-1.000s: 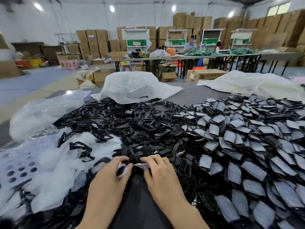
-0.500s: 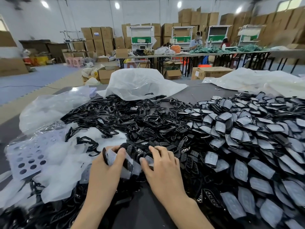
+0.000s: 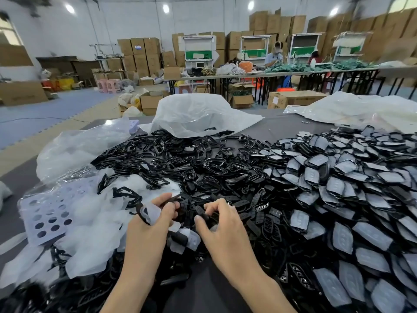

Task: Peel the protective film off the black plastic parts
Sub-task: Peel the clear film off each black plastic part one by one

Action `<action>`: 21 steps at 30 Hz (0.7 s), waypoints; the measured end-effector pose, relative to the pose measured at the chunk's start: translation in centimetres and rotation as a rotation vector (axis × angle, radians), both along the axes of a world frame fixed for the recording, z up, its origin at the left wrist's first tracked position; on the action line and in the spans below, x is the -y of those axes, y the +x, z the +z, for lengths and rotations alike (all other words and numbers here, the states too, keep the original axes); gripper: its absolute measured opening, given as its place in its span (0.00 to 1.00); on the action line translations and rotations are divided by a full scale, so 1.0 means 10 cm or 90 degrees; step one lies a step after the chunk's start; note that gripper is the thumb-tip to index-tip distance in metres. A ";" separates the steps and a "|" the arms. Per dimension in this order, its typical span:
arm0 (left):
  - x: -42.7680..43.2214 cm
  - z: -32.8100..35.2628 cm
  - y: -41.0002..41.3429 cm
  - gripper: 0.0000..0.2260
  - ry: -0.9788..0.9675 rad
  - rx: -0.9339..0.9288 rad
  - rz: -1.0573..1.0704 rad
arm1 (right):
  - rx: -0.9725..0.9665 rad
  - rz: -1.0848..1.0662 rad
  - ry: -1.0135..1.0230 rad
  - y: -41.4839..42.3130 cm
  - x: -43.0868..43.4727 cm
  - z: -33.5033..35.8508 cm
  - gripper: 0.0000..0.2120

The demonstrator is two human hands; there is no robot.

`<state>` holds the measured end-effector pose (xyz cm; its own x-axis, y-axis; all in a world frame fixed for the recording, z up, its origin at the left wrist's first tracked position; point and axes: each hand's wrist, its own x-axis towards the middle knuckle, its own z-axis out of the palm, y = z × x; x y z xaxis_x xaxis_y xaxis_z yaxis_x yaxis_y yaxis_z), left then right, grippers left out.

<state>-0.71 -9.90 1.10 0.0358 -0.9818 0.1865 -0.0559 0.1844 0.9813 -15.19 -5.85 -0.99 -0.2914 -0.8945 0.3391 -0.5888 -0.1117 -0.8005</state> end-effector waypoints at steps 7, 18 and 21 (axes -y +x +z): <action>0.00 0.01 -0.08 0.32 0.019 0.085 -0.109 | 0.365 0.047 -0.022 -0.13 -0.05 0.14 0.11; -0.08 -0.03 -0.08 0.11 -0.078 0.099 0.006 | 0.465 0.107 0.001 -0.17 0.00 0.10 0.05; -0.13 -0.01 -0.11 0.17 -0.082 0.082 -0.013 | 0.496 0.104 -0.015 -0.17 0.02 0.06 0.08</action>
<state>-1.82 -8.62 0.98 -0.0156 -0.9496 0.3130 -0.1745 0.3109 0.9343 -16.94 -6.00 -0.43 -0.3178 -0.9416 0.1115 0.1651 -0.1707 -0.9714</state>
